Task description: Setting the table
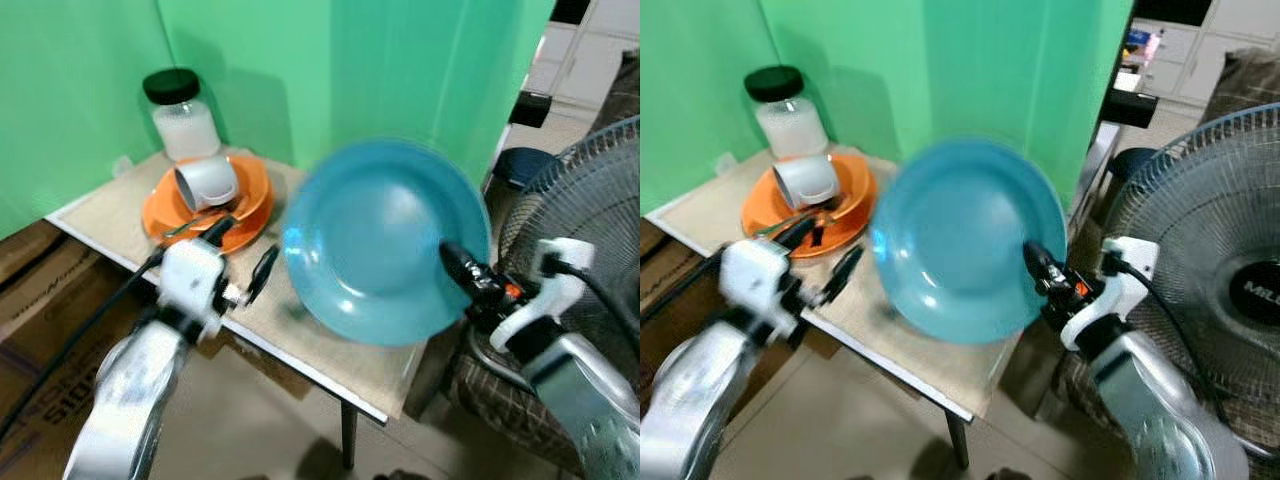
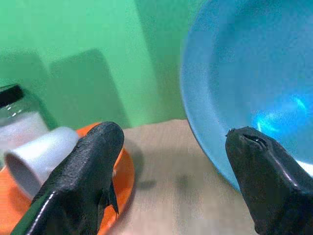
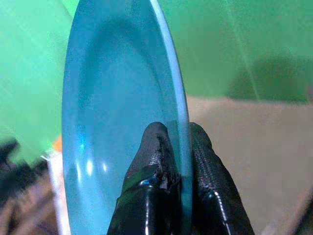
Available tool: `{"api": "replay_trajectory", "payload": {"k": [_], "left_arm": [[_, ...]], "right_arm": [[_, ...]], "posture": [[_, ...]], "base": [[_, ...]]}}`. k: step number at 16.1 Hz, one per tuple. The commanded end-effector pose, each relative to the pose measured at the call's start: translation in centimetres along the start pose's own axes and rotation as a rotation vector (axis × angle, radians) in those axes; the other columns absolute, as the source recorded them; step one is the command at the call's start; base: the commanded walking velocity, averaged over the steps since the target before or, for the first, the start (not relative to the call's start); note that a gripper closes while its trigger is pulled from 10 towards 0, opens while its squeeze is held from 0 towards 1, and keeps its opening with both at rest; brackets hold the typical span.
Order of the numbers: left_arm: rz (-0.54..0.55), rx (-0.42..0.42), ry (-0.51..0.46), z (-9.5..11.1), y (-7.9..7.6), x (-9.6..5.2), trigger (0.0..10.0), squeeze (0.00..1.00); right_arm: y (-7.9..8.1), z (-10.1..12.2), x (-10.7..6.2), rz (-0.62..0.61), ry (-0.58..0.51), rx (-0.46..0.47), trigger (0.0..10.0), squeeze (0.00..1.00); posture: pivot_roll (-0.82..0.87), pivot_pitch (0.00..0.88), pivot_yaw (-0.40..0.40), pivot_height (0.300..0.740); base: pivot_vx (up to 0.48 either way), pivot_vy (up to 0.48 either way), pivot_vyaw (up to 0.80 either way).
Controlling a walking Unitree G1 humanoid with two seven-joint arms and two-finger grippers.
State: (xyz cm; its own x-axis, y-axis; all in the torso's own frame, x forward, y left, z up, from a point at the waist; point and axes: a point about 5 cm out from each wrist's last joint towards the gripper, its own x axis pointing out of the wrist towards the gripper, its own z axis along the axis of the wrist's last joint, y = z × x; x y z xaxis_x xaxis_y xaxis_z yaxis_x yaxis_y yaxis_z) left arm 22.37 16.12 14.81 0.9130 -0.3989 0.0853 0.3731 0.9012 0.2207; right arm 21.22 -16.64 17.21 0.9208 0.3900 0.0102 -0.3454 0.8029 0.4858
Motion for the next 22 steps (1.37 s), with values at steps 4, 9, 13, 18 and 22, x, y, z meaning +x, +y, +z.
{"api": "replay_trajectory", "payload": {"k": [4, 9, 13, 18, 22], "left_arm": [[0.084, -0.009, 0.082, 0.1, -0.5, -1.6, 10.0, 0.0], [0.12, -0.006, 0.162, -0.5, -1.1, -2.0, 10.0, 0.0], [0.208, 0.016, 0.241, -1.6, 0.0, -1.7, 10.0, 0.0], [0.165, 0.013, 0.184, -0.6, -1.0, -0.9, 10.0, 0.0], [0.141, 0.033, 0.174, -0.6, -1.0, -0.7, 10.0, 0.0]], "right_arm": [[1.1, -0.5, -1.2, 0.086, -0.012, 0.038, 10.0, 0.0], [0.9, -0.8, -1.6, 0.062, -0.031, 0.03, 10.0, 0.0], [1.0, -1.5, -1.4, 0.06, -0.002, 0.004, 10.0, 0.0], [0.9, -1.0, -1.5, 0.059, -0.024, 0.005, 10.0, 0.0], [0.7, -1.1, -1.1, 0.07, -0.019, 0.009, 10.0, 0.0]], "posture": [[-0.02, 0.0, 0.034, 0.74], [-0.03, 0.0, 0.058, 0.74], [-0.04, 0.0, 0.072, 0.74], [-0.04, 0.0, 0.067, 0.74], [-0.02, 0.0, 0.054, 0.74]], "base": [[0.0, 0.0, -0.38], [0.0, 0.0, -0.78], [0.0, 0.0, -0.78], [0.0, 0.0, -0.78], [0.0, 0.0, -0.78]]}}
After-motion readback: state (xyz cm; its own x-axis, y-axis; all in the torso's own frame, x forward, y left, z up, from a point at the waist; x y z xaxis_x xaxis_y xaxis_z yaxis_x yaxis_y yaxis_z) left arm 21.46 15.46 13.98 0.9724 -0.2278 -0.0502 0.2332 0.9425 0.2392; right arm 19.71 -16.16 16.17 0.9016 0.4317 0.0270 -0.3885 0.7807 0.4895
